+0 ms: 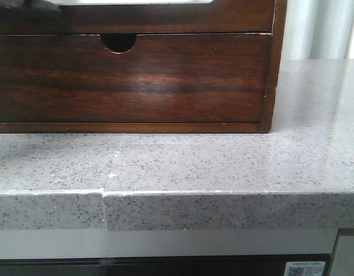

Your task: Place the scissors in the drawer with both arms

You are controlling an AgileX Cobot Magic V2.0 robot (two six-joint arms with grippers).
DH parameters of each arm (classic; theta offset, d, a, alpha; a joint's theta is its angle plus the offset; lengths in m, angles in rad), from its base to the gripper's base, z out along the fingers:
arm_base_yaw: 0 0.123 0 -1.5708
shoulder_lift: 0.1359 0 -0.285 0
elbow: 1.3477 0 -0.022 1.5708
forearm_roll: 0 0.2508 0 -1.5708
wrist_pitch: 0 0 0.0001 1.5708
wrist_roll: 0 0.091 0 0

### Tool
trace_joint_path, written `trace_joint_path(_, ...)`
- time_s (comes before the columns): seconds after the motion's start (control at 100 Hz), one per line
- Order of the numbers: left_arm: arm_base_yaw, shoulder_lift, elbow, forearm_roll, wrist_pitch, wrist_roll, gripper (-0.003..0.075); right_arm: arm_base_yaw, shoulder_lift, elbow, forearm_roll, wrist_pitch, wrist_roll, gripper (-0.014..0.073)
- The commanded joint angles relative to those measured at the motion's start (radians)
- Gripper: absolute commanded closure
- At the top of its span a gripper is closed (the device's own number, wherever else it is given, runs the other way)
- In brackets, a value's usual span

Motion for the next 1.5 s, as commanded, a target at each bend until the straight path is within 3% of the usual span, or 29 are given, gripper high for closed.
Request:
trace_joint_path(0.0,-0.003,-0.023,-0.036,-0.099,0.096,0.049,0.0628,-0.007,0.015,-0.033,-0.001,-0.079,-0.007,0.0067)
trace_joint_path(0.25,-0.003,-0.075,-0.004,-0.056,0.149,0.050,0.0677,-0.007,0.015,-0.033,-0.001,-0.070,-0.007,0.0067)
trace_joint_path(0.48,-0.003,-0.248,0.119,-0.052,0.142,0.050,0.0713,-0.007,0.015,-0.033,-0.001,-0.070,-0.007,0.0067)
trace_joint_path(0.91,-0.003,-0.645,0.362,-0.019,0.139,0.045,0.0733,-0.007,0.015,-0.033,-0.001,-0.070,-0.007,0.0067)
trace_joint_path(1.17,-0.003,-0.703,0.385,-0.001,0.114,0.025,0.0731,-0.007,0.015,-0.033,-0.001,-0.070,-0.007,0.0067)
trace_joint_path(1.33,-0.003,-0.703,0.385,-0.001,0.097,0.002,0.0670,-0.007,0.015,-0.033,-0.001,-0.070,-0.007,0.0067)
trace_joint_path(1.49,-0.003,-0.703,0.385,0.013,0.084,0.002,0.0504,-0.007,0.015,-0.033,-0.001,-0.070,-0.007,0.0067)
